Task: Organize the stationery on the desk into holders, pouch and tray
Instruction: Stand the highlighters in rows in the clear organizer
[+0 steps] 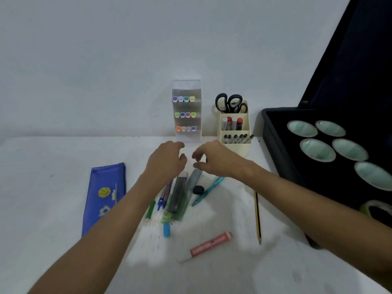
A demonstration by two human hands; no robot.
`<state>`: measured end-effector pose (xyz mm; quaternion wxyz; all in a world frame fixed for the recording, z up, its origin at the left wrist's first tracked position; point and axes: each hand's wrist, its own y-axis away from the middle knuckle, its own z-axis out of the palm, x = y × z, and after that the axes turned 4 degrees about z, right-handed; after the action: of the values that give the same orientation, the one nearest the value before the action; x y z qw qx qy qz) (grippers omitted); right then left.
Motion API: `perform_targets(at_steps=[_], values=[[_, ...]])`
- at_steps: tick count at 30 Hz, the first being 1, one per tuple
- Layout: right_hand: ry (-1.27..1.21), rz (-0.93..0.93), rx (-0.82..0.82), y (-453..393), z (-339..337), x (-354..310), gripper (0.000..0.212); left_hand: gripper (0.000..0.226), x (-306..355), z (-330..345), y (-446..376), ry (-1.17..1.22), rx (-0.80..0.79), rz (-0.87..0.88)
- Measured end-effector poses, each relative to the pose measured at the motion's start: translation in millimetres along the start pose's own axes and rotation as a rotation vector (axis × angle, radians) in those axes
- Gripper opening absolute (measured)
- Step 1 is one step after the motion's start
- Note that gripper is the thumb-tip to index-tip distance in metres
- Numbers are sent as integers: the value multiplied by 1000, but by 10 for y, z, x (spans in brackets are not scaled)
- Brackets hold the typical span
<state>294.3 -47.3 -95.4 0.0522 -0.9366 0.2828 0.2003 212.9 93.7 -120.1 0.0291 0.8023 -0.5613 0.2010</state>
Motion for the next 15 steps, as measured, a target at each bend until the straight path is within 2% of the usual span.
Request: perform_targets(at_steps=[3,8,12,15], values=[[-4,-69,-311,379,-25,-12,27,40,-123,108,248,24,-52,10],[107,-68,-614,733,142,9,47,35,-254,261,438,30,-69,78],[204,-81,-729,791,242,-29,49,43,-285,323,444,31,-111,68],[230,-102,-693,800,276,-23,41,44,-284,335,448,19,-130,49]])
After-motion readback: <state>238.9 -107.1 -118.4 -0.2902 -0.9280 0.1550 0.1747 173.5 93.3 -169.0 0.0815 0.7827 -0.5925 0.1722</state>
